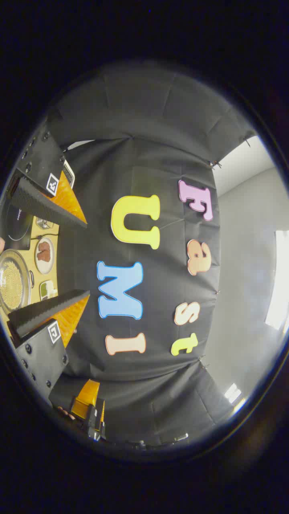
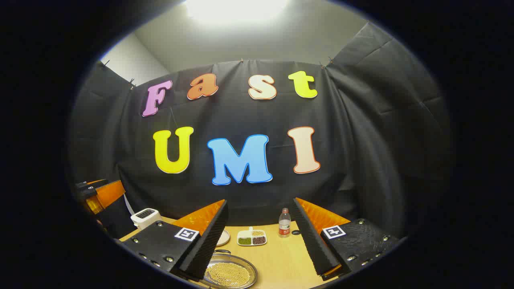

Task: First push the handle of the pot to place it horizontally, then grasp the pot with both hands and set it on the induction cooktop.

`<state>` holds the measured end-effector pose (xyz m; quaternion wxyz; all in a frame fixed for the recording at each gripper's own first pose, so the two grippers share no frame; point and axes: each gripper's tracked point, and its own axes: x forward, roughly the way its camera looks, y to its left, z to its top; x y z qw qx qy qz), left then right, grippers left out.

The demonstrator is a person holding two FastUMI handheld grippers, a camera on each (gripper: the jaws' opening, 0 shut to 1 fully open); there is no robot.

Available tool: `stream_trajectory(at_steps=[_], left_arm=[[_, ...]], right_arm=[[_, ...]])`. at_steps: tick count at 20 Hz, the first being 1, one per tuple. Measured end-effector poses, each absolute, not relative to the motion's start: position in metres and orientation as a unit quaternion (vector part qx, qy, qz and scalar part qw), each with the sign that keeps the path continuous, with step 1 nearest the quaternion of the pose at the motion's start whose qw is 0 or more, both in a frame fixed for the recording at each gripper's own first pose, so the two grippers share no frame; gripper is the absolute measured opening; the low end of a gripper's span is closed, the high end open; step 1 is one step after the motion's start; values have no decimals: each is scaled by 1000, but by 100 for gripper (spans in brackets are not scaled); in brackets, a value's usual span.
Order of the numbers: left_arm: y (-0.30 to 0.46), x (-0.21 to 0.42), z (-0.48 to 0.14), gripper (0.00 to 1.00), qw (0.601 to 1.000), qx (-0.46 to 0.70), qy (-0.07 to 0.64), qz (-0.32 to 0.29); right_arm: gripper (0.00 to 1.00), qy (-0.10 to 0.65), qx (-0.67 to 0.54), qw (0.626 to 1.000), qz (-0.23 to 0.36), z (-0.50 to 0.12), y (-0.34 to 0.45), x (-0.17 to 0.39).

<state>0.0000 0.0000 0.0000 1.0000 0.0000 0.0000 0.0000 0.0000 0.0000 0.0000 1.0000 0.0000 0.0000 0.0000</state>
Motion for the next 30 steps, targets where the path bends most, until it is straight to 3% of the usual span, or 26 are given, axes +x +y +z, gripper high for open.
stream_trajectory(at_steps=[1, 4, 5, 16, 26, 27, 28, 29, 30], left_arm=[[4, 2, 2, 94, 1000, 0, -5, -2], [16, 6, 5, 97, 1000, 2, -6, -4], [19, 7, 7, 97, 1000, 2, -10, -5], [29, 8, 10, 97, 1000, 8, -17, -9], [36, -5, -5, 97, 1000, 22, -3, 2], [37, -7, -7, 99, 1000, 23, -1, 3], [39, -8, -9, 99, 1000, 23, 1, 3], [40, -9, -11, 99, 1000, 24, 3, 4], [43, -10, -13, 99, 1000, 25, 5, 6]], right_arm=[[96, -6, 2, 1000, -1, 3, 3, 0], [100, -8, 4, 1000, -4, 3, 12, -3], [96, -11, 3, 1000, -6, 6, 14, -3], [96, -14, -2, 1000, -8, 6, 26, -1], [96, 52, -1, 998, 18, -46, 42, -2], [94, 65, -3, 998, 18, -55, 43, -2], [80, 79, -3, 997, 25, -67, 47, -1], [79, 98, -4, 995, 28, -79, 52, -2], [65, 121, -2, 992, 33, -95, 55, -5]])
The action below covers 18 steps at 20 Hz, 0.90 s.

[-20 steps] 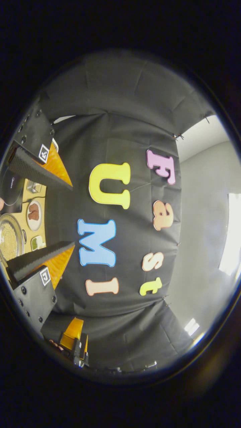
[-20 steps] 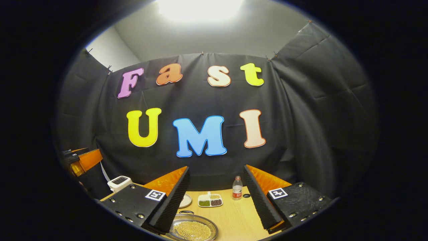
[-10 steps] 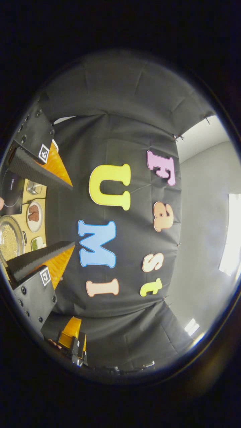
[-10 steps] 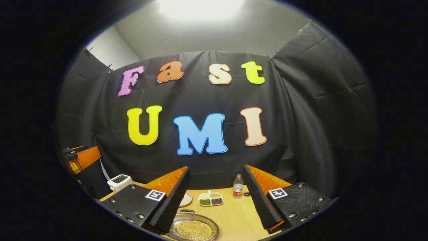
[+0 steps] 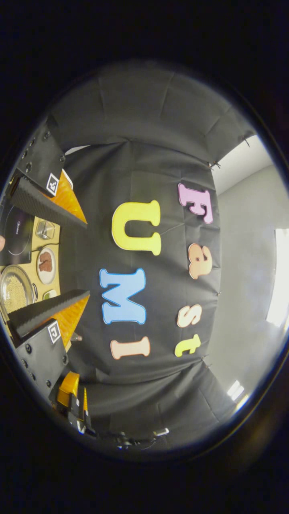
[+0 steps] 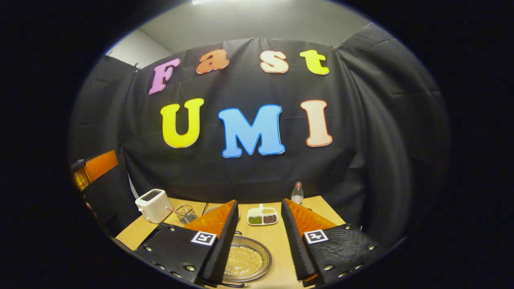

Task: First push the handle of the pot to place it horizontally, then grasp the pot with both hands and set it on the induction cooktop.

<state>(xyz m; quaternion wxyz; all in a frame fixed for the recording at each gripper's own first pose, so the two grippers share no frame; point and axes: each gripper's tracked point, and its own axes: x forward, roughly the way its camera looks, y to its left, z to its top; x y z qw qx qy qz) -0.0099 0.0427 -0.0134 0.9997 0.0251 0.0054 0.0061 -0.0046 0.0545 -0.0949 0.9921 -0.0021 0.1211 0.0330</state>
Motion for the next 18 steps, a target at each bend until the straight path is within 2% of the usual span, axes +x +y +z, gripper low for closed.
stream_trajectory(at_steps=[3, 4, 5, 6, 7, 10, 11, 12, 18], left_arm=[[50, -15, -18, 97, 1000, 27, 11, 13], [52, -15, -22, 97, 999, 26, 14, 15], [56, -17, -24, 97, 999, 26, 16, 18], [59, -17, -27, 99, 999, 25, 19, 21], [62, -18, -27, 99, 999, 25, 21, 24], [72, -20, -33, 99, 999, 25, 27, 33], [76, -19, -34, 95, 999, 25, 28, 36], [78, -20, -36, 95, 999, 25, 28, 37], [93, -24, -40, 97, 998, 29, 32, 50]], right_arm=[[46, 198, 6, 979, 52, -142, 69, -12], [35, 220, 12, 974, 58, -155, 73, -15], [34, 242, 16, 968, 68, -167, 81, -16], [26, 264, 16, 961, 79, -180, 87, -21], [25, 284, 18, 954, 93, -191, 94, -26], [13, 339, 15, 934, 112, -225, 107, -35], [13, 353, 15, 928, 116, -237, 111, -37], [5, 366, 15, 923, 119, -241, 112, -40], [6, 454, 22, 877, 157, -294, 139, -68]])
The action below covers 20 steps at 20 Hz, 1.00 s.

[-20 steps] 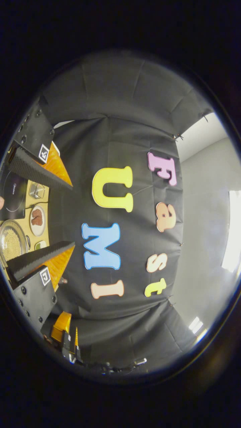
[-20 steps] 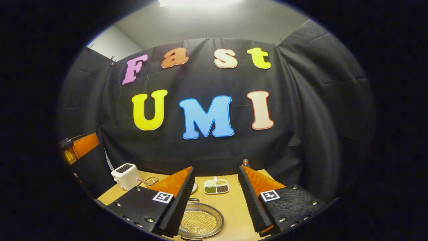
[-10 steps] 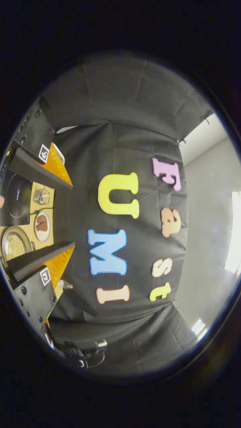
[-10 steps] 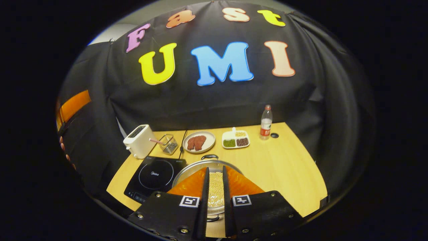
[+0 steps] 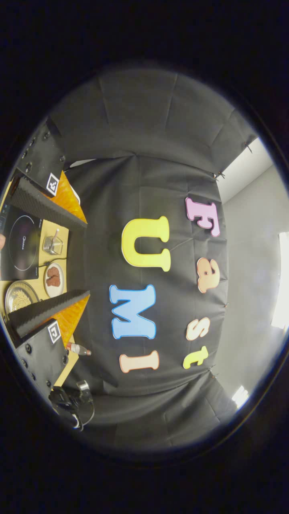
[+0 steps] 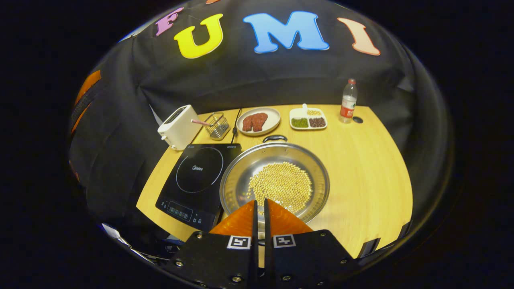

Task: First push the handle of the pot to place it horizontally, then grasp the pot with both hands and set it on the induction cooktop.

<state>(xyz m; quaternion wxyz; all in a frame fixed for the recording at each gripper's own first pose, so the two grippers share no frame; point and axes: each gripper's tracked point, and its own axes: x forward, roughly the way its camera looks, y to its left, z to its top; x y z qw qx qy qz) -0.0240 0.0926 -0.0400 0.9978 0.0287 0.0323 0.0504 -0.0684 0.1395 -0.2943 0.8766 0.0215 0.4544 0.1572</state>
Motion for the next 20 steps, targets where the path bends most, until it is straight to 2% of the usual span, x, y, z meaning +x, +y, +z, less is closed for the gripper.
stream_trajectory(at_steps=[8, 12, 20], left_arm=[[108, -33, -52, 95, 997, 28, 47, 63], [115, -37, -55, 97, 996, 28, 51, 67], [131, -34, -65, 95, 995, 30, 62, 66]], right_arm=[[6, 559, 70, 806, 181, -352, 172, -111], [6, 582, 68, 791, 179, -377, 179, -121], [6, 606, 94, 779, 129, -417, 182, -118]])
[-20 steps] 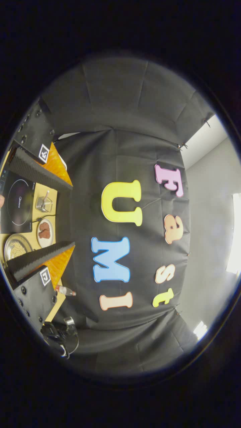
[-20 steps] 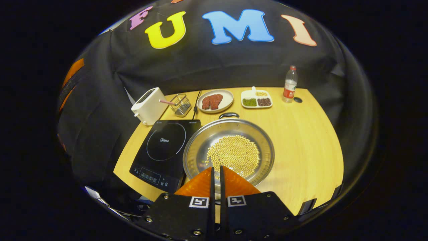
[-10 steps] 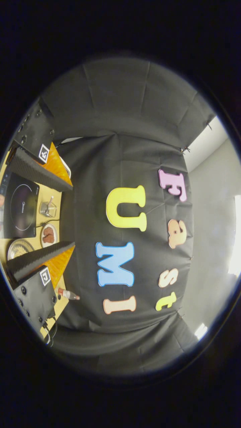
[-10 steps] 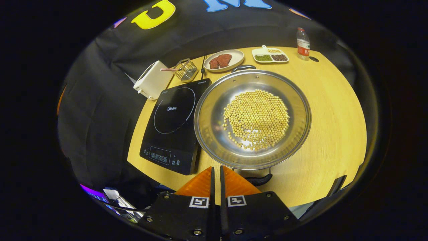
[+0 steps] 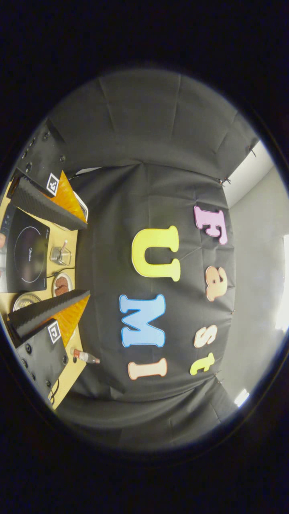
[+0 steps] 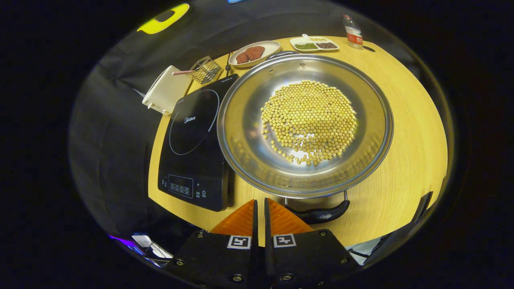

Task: First push the handle of the pot to place it horizontally, then grasp the pot with both hands and set it on the induction cooktop.

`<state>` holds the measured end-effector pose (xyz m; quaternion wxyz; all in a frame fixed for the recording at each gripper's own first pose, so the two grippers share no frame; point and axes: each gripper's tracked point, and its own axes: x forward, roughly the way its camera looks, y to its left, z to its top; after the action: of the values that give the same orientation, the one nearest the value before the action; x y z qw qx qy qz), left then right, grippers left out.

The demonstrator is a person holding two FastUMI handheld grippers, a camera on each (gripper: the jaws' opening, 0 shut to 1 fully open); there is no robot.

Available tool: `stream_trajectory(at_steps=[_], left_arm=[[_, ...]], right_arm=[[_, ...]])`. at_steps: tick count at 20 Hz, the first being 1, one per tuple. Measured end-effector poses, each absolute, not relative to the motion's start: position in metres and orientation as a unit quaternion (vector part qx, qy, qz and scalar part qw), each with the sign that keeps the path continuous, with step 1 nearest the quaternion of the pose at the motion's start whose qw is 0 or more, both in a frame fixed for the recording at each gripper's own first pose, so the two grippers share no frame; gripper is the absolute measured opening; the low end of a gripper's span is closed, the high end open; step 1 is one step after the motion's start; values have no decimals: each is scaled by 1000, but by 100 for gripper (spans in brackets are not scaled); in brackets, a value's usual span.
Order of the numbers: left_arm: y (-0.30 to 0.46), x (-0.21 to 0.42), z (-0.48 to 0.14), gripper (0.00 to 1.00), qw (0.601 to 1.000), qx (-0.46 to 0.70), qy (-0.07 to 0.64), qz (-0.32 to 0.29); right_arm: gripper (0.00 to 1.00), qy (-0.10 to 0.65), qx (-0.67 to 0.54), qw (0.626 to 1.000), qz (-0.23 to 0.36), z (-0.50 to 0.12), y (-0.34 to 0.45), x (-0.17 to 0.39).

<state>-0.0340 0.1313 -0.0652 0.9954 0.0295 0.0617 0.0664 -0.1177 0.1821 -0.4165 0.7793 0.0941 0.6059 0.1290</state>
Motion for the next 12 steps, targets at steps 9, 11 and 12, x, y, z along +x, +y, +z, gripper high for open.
stream_trajectory(at_steps=[9, 11, 12], left_arm=[[140, -23, -72, 95, 997, 28, 63, 45], [140, -17, -71, 95, 997, 26, 63, 35], [140, -15, -71, 95, 997, 24, 61, 29]], right_arm=[[1, 601, 144, 782, 84, -433, 184, -106], [1, 598, 146, 784, 74, -435, 179, -106], [1, 597, 148, 786, 69, -436, 175, -106]])
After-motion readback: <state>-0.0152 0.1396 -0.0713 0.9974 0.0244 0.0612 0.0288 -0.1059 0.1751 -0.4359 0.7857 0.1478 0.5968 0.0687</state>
